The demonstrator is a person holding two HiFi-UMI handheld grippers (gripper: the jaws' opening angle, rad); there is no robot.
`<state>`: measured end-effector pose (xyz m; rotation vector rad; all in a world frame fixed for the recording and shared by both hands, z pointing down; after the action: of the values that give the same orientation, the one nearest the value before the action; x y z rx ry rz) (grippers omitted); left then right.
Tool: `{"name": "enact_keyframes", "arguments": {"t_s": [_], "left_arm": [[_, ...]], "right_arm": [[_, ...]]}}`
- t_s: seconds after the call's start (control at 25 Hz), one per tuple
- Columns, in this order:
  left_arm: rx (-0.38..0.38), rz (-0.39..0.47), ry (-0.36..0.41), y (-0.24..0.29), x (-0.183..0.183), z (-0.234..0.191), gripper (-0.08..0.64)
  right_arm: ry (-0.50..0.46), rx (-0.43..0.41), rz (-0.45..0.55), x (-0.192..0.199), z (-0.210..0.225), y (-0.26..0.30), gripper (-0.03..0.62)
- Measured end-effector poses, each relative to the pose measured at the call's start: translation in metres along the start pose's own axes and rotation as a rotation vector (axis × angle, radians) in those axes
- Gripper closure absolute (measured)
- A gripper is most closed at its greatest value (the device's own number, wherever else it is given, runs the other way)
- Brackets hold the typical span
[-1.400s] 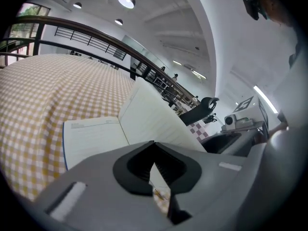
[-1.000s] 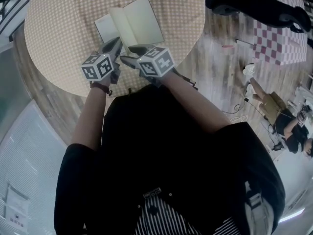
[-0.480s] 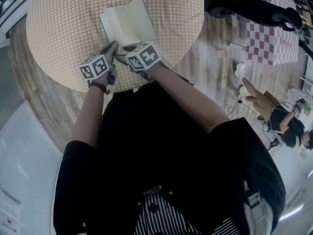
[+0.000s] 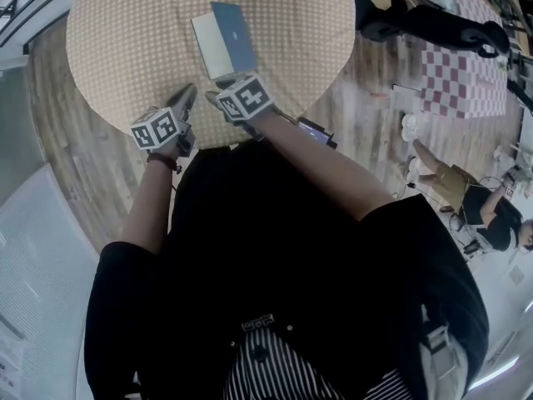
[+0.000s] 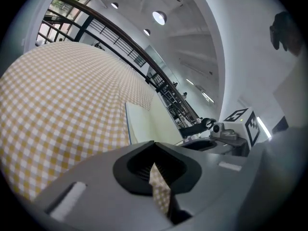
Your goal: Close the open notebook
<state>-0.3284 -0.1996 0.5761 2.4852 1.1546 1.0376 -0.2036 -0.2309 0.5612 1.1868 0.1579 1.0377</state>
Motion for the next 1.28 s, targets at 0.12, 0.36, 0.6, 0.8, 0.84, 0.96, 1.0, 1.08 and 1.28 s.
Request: {"name": "enact_keyframes", "arguments": {"t_s": [0.12,0.36,0.6,0.8,0.84,0.96,1.0,1.08,1.28], "left_arm": [[0.023,-0.009,0.025,-0.015,0.001,0.009,0.558],[0.077,-0.04,0.09,-0.024,0.002,0.029,0.558],[0.136,-0.014,0.196,-0.031,-0.022,0.069,0.557],[0.165,0.12,0.448,-0.05,-0.077,0.13,0.557],[0.165,0.149,0.495,-0.052,-0.089,0.141,0.557],[0.163,0.208,0.587,-0.061,-0.11,0.161,0.558],[0.166,0.216,0.607,-0.063,-0.112,0.164,0.558],[0.18,0.215,0.632,-0.066,-0.11,0.17,0.557],[0.188,0.186,0.631,-0.063,-0.098,0.171,0.557]], "right_arm": [[-0.024,0.023,-0.002,0.005,-0.012,0.0,0.491],[-0.039,0.028,0.023,0.014,-0.029,-0.005,0.589],[0.02,0.03,0.208,-0.015,-0.038,-0.046,0.591],[-0.09,0.127,0.488,-0.068,-0.053,-0.122,0.591],[-0.111,0.159,0.54,-0.077,-0.054,-0.136,0.592],[-0.121,0.226,0.646,-0.09,-0.064,-0.163,0.592],[-0.129,0.239,0.659,-0.089,-0.069,-0.166,0.592],[-0.143,0.244,0.664,-0.082,-0.076,-0.167,0.592],[-0.136,0.236,0.641,-0.064,-0.082,-0.16,0.592]]}}
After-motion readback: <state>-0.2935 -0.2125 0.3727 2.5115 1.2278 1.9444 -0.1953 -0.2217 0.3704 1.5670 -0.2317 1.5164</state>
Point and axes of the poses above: the fingertips, and each gripper's own axes: y forward along the fingers, z to its right, x out of its underside, the point moved 6 cm from there along -y, backward along the fingers, and after that the axes turned 4 degrees about x, right-handed, at the moved point
